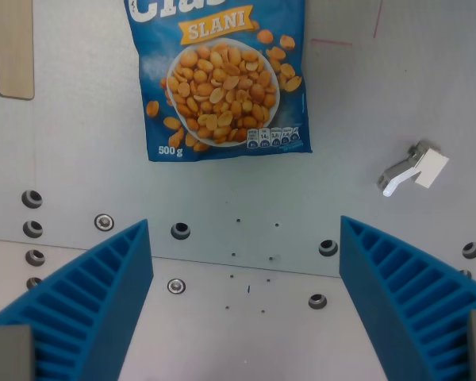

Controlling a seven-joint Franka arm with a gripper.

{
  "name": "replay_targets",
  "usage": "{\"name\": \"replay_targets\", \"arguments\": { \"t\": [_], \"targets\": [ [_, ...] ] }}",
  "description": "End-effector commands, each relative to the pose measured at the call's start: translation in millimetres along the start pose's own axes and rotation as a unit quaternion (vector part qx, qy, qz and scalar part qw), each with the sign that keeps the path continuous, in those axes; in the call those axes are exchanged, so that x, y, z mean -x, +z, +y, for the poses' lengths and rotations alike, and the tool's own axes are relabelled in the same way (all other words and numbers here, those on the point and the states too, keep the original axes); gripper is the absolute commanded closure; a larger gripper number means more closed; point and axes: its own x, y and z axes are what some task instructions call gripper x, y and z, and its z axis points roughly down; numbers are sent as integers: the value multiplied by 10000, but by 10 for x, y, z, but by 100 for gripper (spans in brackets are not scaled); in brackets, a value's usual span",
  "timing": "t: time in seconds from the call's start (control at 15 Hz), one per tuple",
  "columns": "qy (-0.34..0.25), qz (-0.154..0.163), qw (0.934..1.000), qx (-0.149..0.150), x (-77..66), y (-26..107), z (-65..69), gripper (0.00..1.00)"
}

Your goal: Move in base positive y

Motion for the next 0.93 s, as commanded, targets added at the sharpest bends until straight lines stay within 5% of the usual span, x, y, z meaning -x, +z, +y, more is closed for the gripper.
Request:
{"name": "replay_targets", "arguments": {
  "t": [0.07, 0.93],
  "targets": [
    [0, 31, 10000, 4, -14, -30, -50, 0],
    [0, 31, 10000, 4, -241, -29, -700, 0]
  ]
}}
